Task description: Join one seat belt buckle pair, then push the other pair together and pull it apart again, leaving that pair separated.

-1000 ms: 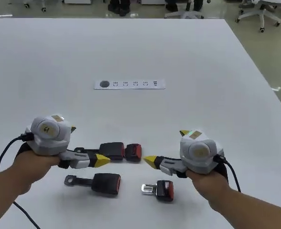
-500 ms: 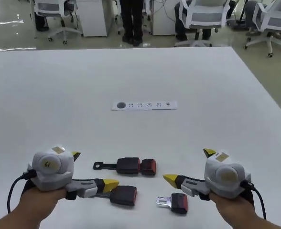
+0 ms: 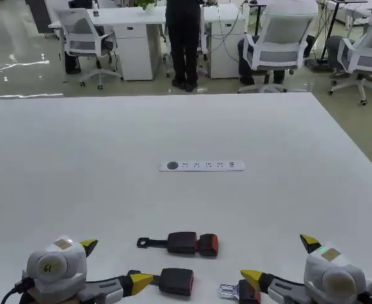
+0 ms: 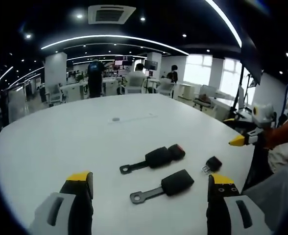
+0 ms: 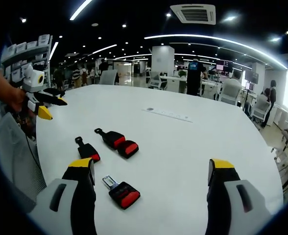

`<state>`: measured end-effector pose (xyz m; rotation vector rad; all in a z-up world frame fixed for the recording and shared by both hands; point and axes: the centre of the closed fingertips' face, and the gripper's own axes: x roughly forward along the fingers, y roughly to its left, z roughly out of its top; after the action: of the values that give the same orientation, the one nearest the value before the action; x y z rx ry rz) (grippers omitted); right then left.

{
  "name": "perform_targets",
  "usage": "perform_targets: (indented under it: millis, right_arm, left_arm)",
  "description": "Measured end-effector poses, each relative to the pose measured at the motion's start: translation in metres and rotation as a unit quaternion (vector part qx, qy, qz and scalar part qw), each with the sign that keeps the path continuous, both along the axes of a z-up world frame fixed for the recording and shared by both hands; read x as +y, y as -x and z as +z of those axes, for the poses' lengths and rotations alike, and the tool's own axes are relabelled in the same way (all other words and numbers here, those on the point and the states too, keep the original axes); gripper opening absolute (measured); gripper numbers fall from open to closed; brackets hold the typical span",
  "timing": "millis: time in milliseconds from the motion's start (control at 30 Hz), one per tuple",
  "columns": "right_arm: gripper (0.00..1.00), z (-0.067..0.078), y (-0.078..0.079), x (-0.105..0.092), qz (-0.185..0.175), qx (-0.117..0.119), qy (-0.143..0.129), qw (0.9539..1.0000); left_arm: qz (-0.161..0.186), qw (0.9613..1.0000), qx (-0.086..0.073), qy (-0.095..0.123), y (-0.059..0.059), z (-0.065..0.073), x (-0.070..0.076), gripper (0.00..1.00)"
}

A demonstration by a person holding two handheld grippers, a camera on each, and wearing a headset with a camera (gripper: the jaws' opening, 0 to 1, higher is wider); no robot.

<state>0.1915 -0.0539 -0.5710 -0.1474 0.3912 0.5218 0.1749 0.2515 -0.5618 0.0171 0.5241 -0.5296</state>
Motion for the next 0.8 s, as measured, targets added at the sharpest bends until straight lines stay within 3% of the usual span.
perform_targets:
  millis: [67, 233, 267, 367, 500, 800]
  right_arm:
    - [0.95, 0.000, 0.005, -0.004, 0.000, 0.001, 0.011, 0.9999]
    - [0.97, 0.004, 0.011, -0.013, -0.007, -0.003, 0.011, 0.9999]
    - [0.97, 0.007, 0.011, -0.014, -0.009, -0.005, 0.008, 0.9999]
    - [0.98, 0.010, 0.014, -0.018, -0.013, -0.009, 0.008, 0.9998]
    - [0.99, 0.012, 0.016, -0.023, -0.021, -0.011, 0.007, 0.9997]
    - [0.99, 0.014, 0.017, -0.026, -0.031, -0.013, 0.004, 0.9994]
  left_arm:
    - [0.009, 0.9999, -0.006, 0.010, 0.004, 0.004, 0.003, 1.00]
    - [0.024, 0.9990, -0.016, 0.033, 0.010, 0.012, 0.012, 1.00]
    - [0.025, 0.9985, -0.017, 0.046, 0.011, 0.014, 0.013, 1.00]
    - [0.025, 0.9987, -0.017, 0.041, 0.013, 0.015, 0.015, 1.00]
    - [0.029, 0.9981, -0.020, 0.051, 0.013, 0.020, 0.021, 1.00]
    - [0.014, 0.9982, -0.031, 0.049, 0.005, 0.026, 0.011, 1.00]
